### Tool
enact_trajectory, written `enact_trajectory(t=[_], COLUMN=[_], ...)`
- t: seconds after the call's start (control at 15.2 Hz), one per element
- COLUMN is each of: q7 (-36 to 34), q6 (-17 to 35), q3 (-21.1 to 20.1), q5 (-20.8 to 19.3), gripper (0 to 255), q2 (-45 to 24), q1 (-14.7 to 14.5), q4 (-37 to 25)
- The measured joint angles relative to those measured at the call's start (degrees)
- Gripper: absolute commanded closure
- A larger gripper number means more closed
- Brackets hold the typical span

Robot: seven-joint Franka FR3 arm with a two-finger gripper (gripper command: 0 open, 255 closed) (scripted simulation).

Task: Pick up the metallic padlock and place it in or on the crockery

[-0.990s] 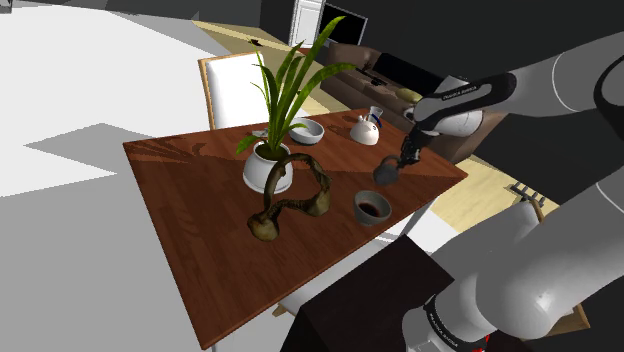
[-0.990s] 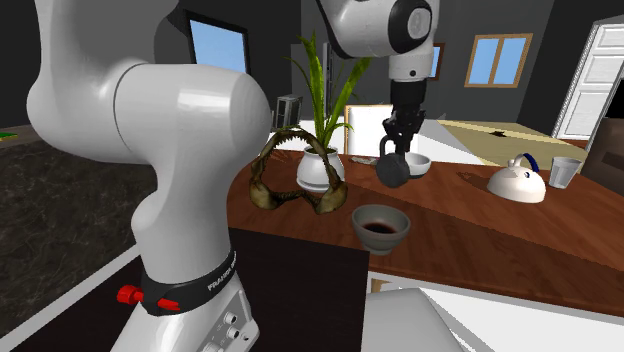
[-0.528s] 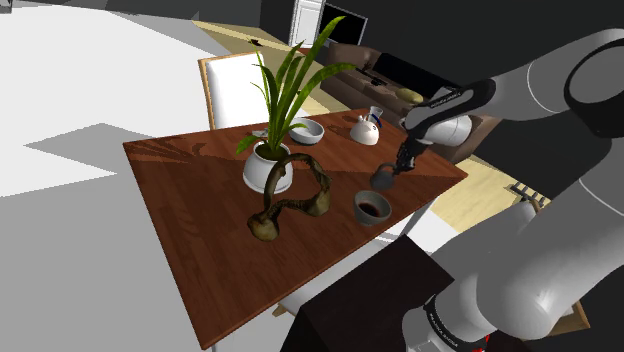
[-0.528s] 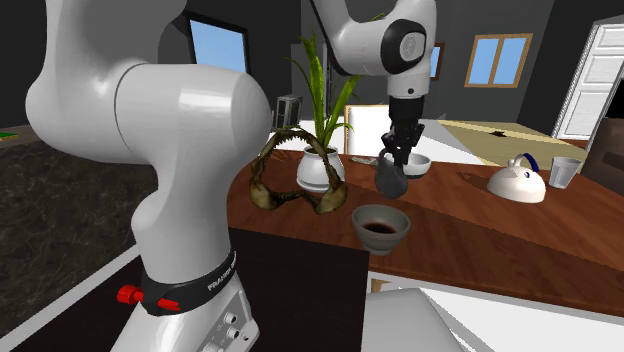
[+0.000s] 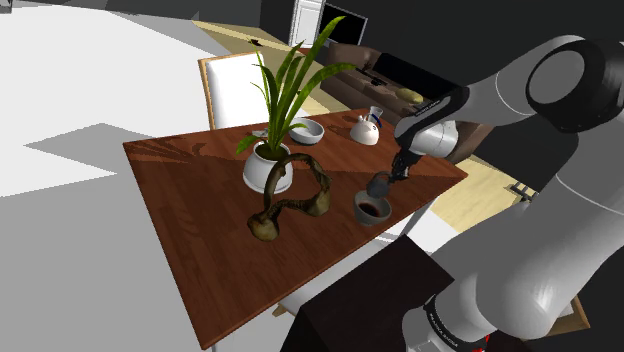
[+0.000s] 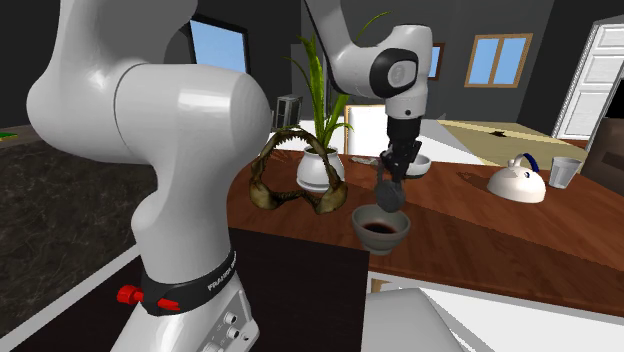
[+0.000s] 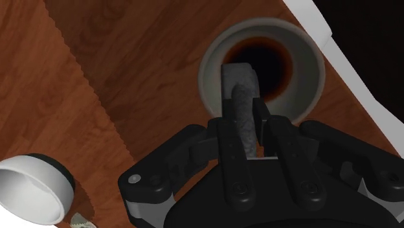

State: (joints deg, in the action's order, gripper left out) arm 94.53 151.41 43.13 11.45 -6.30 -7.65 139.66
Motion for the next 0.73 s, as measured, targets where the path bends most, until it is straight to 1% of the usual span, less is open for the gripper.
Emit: enact_trajectory(t=[0.26, 0.4, 0.66, 0.73], q7=[3.65, 4.41, 4.69, 4.7], q6=[2.29, 2.65, 2.79, 2.79], q3=[-1.96, -2.38, -2.53, -2.54], q5=[5.13, 6.1, 6.45, 6.46], gripper=[255, 255, 255, 0], q2=[-3.23, -3.8, -4.01, -4.02], q1=[1.22, 1.59, 1.73, 1.74], q4=[0.11, 0.07, 0.05, 0.05])
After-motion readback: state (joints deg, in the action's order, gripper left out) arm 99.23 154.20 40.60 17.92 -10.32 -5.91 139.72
